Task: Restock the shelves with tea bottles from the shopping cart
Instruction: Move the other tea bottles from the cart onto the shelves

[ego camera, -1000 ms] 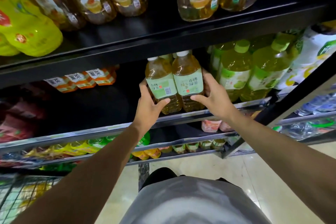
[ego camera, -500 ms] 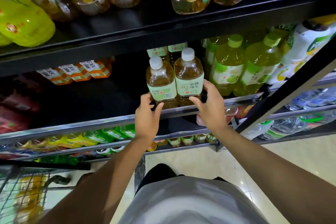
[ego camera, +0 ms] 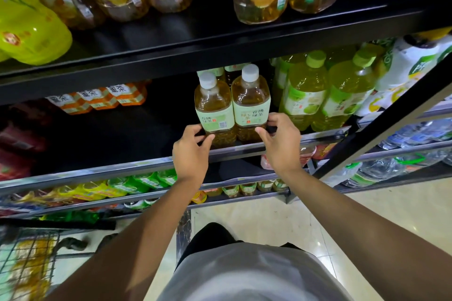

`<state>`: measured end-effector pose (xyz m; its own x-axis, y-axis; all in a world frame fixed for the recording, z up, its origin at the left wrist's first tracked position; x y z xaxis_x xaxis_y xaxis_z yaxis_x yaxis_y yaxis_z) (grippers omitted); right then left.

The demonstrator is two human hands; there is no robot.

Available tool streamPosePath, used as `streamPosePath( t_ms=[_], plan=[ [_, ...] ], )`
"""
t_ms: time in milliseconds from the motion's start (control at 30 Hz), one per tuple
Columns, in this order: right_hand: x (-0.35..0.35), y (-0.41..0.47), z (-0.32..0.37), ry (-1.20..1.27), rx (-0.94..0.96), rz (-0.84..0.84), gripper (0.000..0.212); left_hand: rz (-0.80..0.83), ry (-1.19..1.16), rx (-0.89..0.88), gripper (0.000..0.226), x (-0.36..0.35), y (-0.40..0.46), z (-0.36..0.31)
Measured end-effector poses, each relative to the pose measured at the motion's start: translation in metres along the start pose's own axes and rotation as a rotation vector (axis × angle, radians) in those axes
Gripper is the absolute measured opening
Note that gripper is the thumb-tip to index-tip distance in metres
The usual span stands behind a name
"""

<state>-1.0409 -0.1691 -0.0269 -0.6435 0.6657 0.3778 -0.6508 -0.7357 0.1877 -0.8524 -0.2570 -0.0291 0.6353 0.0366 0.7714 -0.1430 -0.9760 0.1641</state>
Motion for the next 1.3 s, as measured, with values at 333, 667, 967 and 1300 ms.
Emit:
streamPosePath(
  t_ms=[333,667,967,1300],
  plan=[
    [-0.032,0.038,0.009,0.036,-0.177,-0.076,0.03,-0.02,0.0,0.058,0.027,-0.011,0.046,-0.002],
    [-0.046,0.068,0.015,-0.029,-0.266,-0.03,0.029,0.061,0.165,0.033,0.022,-0.007,0.08,-0.003],
    [-0.031,0.033,0.012,-0.37,-0.025,0.26,0.054,0.252,0.36,-0.237,0.055,0.007,0.039,0.006],
    [-0.029,-0.048,0.014,-0.652,0.209,0.538,0.066,0.303,0.766,-0.176,0.068,0.042,-0.082,0.046]
  ],
)
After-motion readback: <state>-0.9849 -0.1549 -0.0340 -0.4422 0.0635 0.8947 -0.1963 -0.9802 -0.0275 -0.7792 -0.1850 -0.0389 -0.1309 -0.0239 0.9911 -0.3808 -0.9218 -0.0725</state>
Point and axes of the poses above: each hand's wrist, its own y-axis towards the middle knuckle, its own x-axis out of the back of the hand, z = x × y, the point moved 1 cm from there along y, towards the middle knuckle, and after that the axes turned 11 degrees about y, right-handed, at the moved point
